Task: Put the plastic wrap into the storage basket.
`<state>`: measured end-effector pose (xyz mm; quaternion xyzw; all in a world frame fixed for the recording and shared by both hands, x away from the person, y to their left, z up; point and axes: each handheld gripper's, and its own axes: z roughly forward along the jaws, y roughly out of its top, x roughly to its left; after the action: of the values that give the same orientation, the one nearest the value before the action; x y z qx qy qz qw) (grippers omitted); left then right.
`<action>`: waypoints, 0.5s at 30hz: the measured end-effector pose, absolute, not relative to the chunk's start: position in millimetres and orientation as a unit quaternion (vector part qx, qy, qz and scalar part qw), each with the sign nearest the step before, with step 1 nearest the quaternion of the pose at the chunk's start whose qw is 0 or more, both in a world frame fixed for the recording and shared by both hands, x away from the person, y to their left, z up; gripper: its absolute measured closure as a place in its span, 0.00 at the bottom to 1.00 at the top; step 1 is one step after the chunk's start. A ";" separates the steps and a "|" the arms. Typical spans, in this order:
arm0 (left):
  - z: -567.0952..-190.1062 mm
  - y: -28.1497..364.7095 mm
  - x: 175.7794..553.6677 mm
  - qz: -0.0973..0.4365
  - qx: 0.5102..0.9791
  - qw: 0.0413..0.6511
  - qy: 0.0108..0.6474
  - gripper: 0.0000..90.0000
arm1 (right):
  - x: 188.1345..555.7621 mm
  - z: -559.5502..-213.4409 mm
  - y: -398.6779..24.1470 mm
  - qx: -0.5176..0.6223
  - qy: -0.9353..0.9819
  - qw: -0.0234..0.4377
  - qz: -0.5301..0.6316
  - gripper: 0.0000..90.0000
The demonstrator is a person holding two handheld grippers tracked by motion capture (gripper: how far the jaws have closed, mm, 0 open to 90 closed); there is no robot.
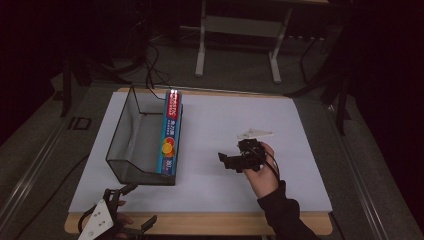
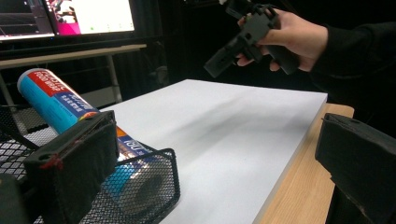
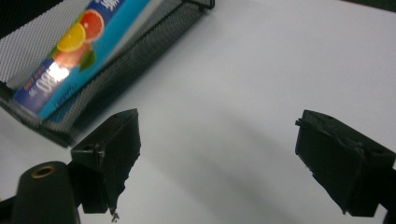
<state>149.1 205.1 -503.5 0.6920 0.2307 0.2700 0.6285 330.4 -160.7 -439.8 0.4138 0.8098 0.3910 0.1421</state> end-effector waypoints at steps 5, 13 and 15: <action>-503.7 204.8 149.4 0.269 0.693 0.628 0.231 0.00 | 320.0 -447.8 -173.6 0.414 0.809 0.146 0.392 0.16; -503.6 204.7 148.9 0.270 0.694 0.627 0.230 0.00 | 305.9 -461.0 -192.4 0.415 0.810 0.148 0.387 0.16; -503.5 204.7 148.7 0.270 0.694 0.627 0.230 0.00 | 302.8 -465.1 -197.9 0.412 0.812 0.148 0.386 0.16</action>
<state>148.7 204.7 -503.5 0.6937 0.2296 0.2696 0.6272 302.8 -197.9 -465.1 0.4122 0.8121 0.3856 0.1480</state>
